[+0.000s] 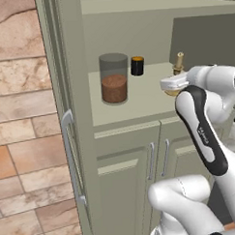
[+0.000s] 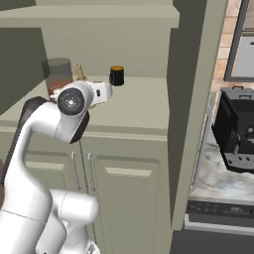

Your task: Pick the jar and candle from the dining table and place them in the open cabinet. Close the cabinet after placing the objects.

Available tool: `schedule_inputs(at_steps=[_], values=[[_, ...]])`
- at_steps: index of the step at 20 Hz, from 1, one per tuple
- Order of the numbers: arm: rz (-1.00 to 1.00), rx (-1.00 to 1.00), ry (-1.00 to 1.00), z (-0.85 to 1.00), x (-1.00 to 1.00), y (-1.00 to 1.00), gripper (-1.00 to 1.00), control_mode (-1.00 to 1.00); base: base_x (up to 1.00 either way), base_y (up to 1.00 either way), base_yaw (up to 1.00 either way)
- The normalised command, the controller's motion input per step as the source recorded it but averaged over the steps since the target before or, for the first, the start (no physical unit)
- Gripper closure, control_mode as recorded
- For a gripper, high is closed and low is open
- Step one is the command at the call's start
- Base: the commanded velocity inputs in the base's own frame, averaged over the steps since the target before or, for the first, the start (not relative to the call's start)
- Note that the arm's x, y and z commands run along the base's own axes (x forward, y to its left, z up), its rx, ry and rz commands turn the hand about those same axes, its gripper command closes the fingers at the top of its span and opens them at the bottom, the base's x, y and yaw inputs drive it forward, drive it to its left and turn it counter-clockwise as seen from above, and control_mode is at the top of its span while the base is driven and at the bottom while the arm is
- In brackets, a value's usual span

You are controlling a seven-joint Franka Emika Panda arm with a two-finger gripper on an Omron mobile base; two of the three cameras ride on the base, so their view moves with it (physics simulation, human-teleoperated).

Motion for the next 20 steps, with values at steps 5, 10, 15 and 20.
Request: schedule_inputs(at_steps=[5, 10, 15, 20], values=[[0.00, 0.00, 0.01, -0.10, 0.29, 0.00, 1.00, -1.00, 0.00, 0.00, 0.00], [0.00, 0.00, 0.00, -0.13, 0.25, 0.00, 1.00, -1.00, 0.00, 0.00, 0.00], [0.00, 0.00, 0.00, -0.17, 0.22, 0.00, 1.00, -1.00, 0.00, 0.00, 0.00], [0.00, 0.00, 0.00, -0.22, 0.17, 0.00, 1.00, -1.00, 0.00, 0.00, 0.00]])
